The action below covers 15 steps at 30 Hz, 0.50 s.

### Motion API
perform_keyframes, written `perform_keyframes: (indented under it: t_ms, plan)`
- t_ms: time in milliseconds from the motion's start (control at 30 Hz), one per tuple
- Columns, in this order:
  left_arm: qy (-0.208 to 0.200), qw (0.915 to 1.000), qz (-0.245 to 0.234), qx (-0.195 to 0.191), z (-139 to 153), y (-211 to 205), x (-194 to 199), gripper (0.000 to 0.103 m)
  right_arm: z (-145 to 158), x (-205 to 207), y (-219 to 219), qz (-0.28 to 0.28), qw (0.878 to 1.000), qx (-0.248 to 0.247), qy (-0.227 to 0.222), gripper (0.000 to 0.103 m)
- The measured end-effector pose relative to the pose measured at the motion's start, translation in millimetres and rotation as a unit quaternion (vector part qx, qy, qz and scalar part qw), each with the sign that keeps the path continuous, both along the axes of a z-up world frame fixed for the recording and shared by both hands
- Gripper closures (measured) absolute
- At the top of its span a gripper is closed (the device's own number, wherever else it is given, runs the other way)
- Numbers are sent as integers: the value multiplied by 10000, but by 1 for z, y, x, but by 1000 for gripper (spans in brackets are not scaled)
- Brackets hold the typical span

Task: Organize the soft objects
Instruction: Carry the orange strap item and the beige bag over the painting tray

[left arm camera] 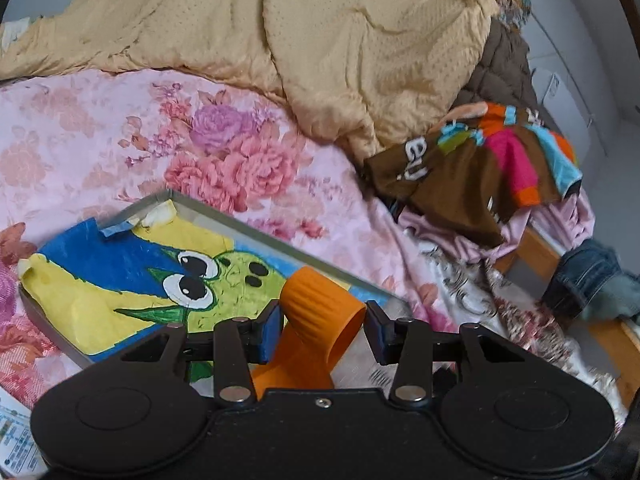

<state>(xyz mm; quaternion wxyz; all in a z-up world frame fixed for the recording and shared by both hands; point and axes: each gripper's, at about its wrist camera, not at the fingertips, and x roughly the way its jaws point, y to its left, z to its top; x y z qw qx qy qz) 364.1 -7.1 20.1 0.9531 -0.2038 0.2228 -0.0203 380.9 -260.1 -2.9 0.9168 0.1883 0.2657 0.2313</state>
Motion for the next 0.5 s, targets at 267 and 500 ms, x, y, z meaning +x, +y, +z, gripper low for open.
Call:
perform_keyframes:
  t_ms: [267, 500]
  plan:
    - [276, 9992, 81, 260, -13, -5, 18, 57, 0, 12, 1, -1, 9999, -11, 172, 96]
    - [471, 9988, 34, 88, -36, -3, 25, 52, -6, 17, 5, 0, 9993, -82, 377, 87]
